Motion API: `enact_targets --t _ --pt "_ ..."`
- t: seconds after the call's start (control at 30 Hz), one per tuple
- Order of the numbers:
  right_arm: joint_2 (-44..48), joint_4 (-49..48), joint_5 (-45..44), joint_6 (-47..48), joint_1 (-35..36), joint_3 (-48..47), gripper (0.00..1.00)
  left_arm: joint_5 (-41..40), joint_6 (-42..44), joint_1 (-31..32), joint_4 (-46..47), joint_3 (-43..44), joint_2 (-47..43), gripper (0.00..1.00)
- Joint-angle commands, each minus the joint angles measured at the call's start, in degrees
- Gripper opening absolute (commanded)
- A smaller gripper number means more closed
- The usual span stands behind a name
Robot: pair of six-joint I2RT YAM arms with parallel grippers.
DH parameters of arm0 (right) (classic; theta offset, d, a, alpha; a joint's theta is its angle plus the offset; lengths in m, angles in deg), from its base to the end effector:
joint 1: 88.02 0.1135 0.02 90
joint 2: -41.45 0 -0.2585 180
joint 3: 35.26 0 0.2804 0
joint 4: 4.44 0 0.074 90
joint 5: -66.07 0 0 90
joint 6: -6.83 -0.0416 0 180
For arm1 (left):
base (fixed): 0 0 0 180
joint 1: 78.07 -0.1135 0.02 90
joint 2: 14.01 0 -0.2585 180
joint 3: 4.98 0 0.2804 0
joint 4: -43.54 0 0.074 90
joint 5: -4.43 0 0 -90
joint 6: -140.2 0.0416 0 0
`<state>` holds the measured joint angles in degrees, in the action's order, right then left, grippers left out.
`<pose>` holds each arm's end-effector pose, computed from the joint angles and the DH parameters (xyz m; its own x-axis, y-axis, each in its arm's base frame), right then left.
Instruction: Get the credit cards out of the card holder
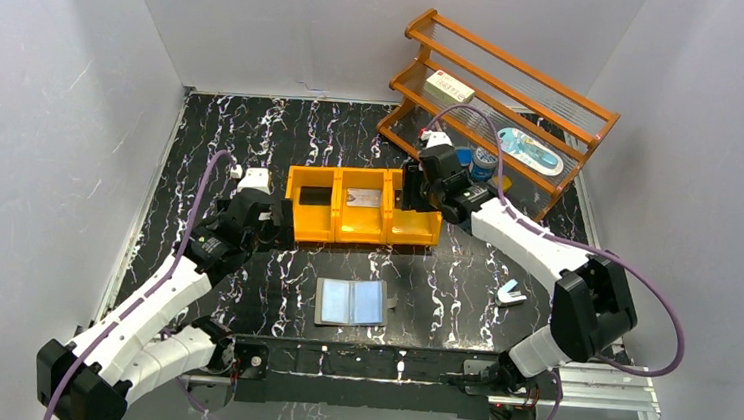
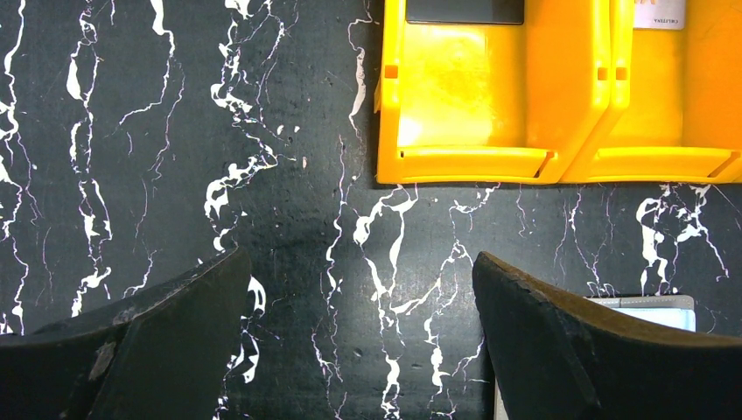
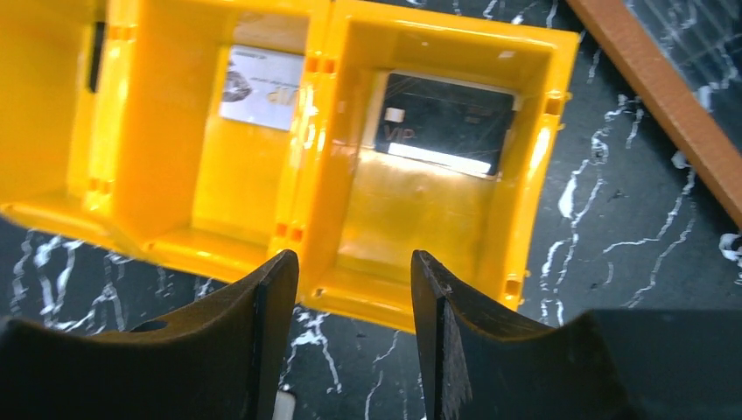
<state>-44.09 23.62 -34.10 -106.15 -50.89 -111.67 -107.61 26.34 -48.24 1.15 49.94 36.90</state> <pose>0.2981 0.2165 0.2572 -0.6318 0.0036 -0.7751 -0.2556 0.9431 0.2128 0.2029 -0.0984 0.2639 -0.5759 -0.1020 -0.8112 -0.0296 0.9941 -0.1040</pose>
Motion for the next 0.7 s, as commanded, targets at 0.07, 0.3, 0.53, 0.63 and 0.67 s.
enact_targets --t 0.07,0.3,0.53,0.63,0.67 --pt "-4.3 0.1 -7.0 13.4 -0.8 -5.8 0.59 -0.6 -0.1 -0.2 -0.5 0.1 0.3 0.98" --pt "-9.3 -1.9 4.8 37.5 -2.8 -9.0 0.62 -0.5 0.1 -0.2 -0.4 0.1 0.6 0.98" --pt "-16.6 4.7 14.3 55.6 -4.2 -14.8 0.66 -0.5 0.2 -0.2 -0.4 0.0 1.0 0.98" --pt "-18.8 7.4 17.6 62.8 -5.2 -16.0 0.68 -0.3 0.3 -0.2 -0.3 0.1 1.6 0.98" --pt "-19.2 8.6 18.1 64.9 -5.2 -16.4 0.68 -0.3 0.4 -0.2 -0.4 0.1 1.7 0.98"
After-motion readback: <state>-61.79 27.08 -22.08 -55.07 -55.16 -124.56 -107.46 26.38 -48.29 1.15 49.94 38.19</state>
